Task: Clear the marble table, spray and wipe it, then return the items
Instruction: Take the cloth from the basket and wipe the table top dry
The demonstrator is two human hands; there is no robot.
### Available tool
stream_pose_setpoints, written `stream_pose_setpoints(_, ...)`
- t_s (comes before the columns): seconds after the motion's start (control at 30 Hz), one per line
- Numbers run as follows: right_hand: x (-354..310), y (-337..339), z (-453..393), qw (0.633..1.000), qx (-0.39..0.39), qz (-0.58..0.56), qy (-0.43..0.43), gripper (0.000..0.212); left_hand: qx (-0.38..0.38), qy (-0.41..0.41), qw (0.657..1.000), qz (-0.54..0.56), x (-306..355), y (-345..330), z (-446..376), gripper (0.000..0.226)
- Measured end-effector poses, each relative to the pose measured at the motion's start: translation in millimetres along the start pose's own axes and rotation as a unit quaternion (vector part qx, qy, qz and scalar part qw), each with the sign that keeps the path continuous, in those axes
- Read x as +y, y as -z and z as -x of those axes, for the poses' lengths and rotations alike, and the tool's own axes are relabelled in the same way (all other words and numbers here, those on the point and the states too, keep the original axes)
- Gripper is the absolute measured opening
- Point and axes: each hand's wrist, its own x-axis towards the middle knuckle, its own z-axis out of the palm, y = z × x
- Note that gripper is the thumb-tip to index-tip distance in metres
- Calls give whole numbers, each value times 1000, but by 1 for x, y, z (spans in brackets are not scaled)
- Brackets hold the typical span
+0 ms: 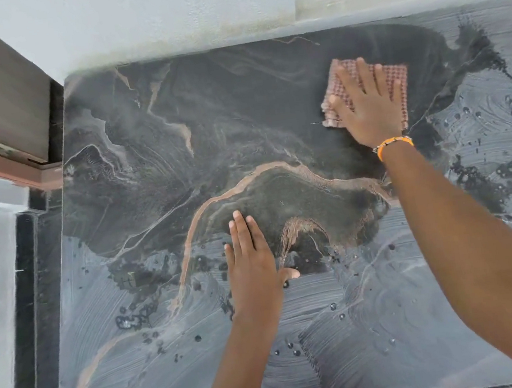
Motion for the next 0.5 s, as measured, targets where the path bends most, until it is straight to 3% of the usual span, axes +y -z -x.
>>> stream_pose_setpoints(0.13, 26, 0, 54, 989, 28, -22, -141, 57, -3, -4, 1000, -16, -1, 0, -1, 110)
stream_pose_setpoints(0.2, -4, -9, 67, 990, 25, -29, -138, 58, 2, -13, 1000, 6, -3, -1, -1, 110)
stream_pose_setpoints(0.37, -135, -38, 69, 996, -36, -2, 80, 60, 41, -30, 997, 59, -13, -6, 9, 113)
stream_pose_setpoints(0.5, -198, -53, 98, 953, -112, 11, 283, 60, 57, -31, 997, 45, -25, -10, 25, 108)
